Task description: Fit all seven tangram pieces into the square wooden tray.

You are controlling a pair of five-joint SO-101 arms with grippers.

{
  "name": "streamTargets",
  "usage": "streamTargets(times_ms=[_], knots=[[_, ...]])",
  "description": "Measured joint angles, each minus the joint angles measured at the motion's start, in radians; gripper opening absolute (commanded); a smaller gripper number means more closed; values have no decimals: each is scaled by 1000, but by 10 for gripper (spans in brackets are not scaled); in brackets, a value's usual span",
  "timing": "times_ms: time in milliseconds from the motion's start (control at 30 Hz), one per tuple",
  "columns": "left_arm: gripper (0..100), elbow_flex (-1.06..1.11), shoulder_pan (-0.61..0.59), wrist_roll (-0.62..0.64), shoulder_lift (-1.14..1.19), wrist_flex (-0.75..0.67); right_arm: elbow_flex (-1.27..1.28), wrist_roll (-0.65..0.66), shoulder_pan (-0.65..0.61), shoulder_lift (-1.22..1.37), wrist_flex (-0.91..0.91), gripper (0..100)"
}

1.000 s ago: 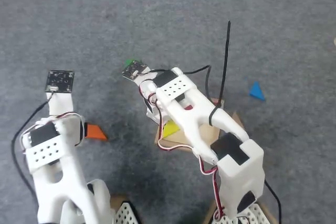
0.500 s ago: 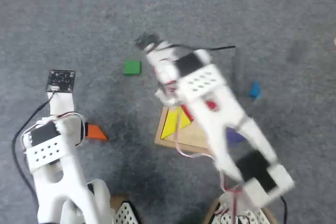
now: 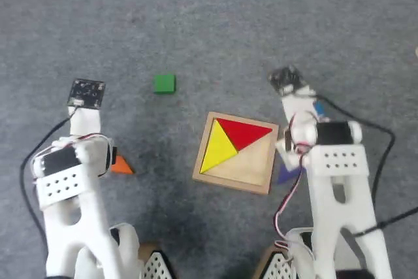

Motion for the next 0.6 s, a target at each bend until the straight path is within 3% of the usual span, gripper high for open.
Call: streamTargets(times_ms=[133,367,600], knots=[[235,-46,0,0,0,61,112,8,0,-46,-66,263],[239,-95,8,48,0,112,304,9,0,-74,-250,263],[241,-178,28,129,17,115,330,9,0,-75,-285,263]])
